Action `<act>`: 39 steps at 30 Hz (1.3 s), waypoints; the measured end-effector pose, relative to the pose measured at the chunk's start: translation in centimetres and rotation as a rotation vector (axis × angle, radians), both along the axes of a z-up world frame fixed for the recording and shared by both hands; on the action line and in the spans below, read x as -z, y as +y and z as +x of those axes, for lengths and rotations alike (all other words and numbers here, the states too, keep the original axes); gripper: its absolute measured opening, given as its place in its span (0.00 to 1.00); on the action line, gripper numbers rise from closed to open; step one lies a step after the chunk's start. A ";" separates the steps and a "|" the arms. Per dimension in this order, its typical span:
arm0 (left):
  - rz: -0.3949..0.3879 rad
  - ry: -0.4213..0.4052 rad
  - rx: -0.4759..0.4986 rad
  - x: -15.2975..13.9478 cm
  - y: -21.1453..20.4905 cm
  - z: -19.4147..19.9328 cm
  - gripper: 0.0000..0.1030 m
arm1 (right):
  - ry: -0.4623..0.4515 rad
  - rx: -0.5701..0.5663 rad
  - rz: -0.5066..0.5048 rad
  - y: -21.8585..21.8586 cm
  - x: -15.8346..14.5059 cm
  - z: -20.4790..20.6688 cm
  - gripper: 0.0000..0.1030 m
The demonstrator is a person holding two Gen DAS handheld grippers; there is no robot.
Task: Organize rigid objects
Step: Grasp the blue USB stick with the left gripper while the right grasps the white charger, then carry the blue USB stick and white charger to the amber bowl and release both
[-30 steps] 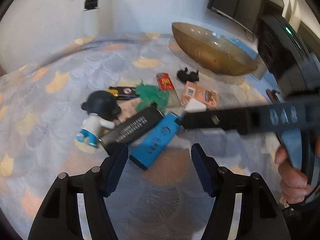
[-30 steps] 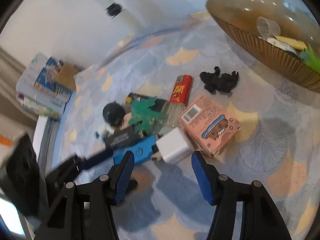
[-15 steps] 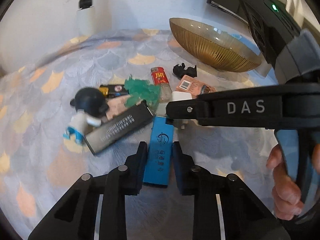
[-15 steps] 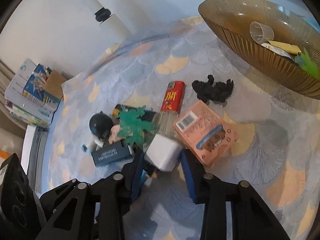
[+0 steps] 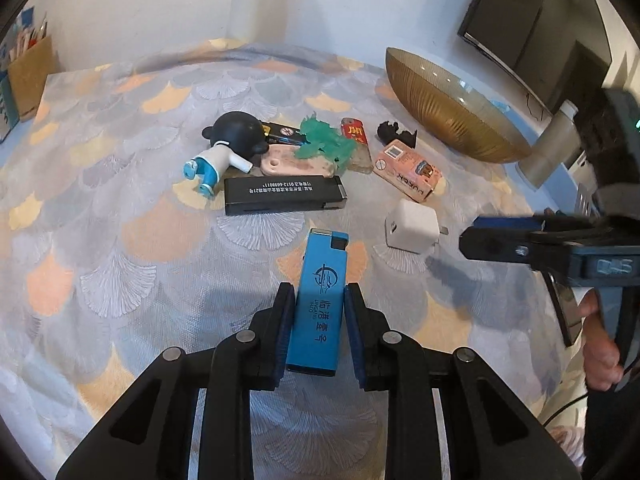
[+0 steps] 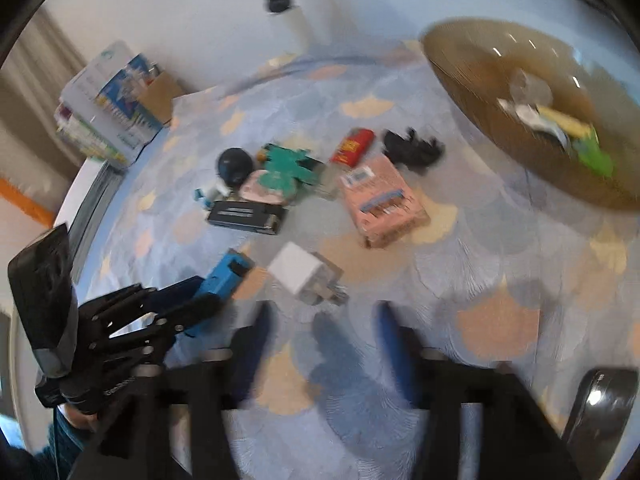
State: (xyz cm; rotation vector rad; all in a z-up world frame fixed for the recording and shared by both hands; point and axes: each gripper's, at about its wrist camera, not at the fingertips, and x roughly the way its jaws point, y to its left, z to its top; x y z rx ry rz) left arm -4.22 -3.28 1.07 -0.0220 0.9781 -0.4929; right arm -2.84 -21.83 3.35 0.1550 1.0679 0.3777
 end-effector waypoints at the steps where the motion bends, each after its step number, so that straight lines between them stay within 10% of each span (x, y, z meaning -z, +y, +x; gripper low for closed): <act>1: 0.001 0.002 0.000 0.0 0.0 0.0 0.23 | -0.025 -0.026 -0.037 0.6 -0.2 0.0 0.67; 11: 0.063 -0.059 -0.035 0.1 -1.6 -0.2 0.37 | -0.081 -0.261 -0.203 5.2 2.4 2.8 0.51; 18: 0.059 -0.061 -0.060 0.0 -1.4 -0.5 0.21 | -0.146 -0.307 -0.213 6.0 2.6 1.7 0.35; 32: -0.050 -0.079 -0.048 -2.0 -1.9 -3.1 0.21 | -0.146 -0.176 -0.155 0.0 2.3 -7.0 0.35; 39: -0.109 -0.152 0.018 -6.1 -4.9 -2.6 0.21 | -0.228 -0.019 -0.195 -5.9 -2.5 -6.9 0.35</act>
